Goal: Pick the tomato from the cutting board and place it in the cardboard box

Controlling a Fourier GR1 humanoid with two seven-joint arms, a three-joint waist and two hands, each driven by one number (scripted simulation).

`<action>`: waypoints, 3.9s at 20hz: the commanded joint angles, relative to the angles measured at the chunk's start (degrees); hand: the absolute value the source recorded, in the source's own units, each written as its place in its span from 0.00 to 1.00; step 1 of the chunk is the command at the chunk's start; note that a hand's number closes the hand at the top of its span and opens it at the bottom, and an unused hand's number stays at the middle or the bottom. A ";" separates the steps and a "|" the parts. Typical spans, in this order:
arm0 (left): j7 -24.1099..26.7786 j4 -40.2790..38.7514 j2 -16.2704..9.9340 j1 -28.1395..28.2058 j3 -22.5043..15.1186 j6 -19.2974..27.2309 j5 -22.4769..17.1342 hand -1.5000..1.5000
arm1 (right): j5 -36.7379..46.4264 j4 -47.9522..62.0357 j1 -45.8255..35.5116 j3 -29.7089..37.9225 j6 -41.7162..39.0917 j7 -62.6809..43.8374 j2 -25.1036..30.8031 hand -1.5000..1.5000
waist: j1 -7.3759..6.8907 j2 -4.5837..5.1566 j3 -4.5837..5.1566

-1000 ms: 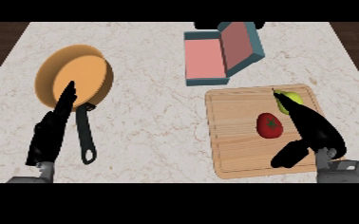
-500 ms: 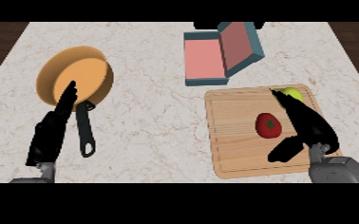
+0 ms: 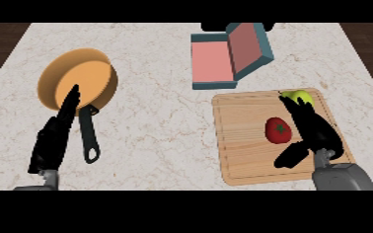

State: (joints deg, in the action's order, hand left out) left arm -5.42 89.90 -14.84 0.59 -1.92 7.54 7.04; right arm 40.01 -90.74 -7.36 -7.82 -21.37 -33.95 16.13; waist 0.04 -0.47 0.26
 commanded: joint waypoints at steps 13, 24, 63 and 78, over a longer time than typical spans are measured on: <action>-2.41 2.33 3.30 0.70 0.20 -0.76 2.45 0.50 | 12.30 4.97 -3.04 -3.11 7.81 3.30 -2.21 1.00 | -0.43 0.46 -0.27; 0.45 -0.53 0.14 1.57 4.89 -3.81 0.84 0.50 | 20.81 -3.96 3.02 4.76 11.54 -13.37 -1.19 1.00 | 0.59 0.16 -0.17; -2.75 0.72 2.76 -2.14 4.73 -6.18 2.82 0.50 | 19.05 21.20 -49.07 11.92 22.07 -10.09 -11.02 1.00 | -1.36 0.79 -0.25; -0.90 1.00 4.58 -2.02 3.05 -5.93 4.22 0.50 | 15.78 62.42 -59.76 23.32 42.32 -0.88 -10.97 0.00 | -3.35 1.76 -0.28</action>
State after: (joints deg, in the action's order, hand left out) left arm -6.00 91.05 -10.29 -0.65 1.44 2.22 11.32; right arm 56.90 -36.74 -64.52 12.37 15.42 -36.80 4.99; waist -2.57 0.90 -0.05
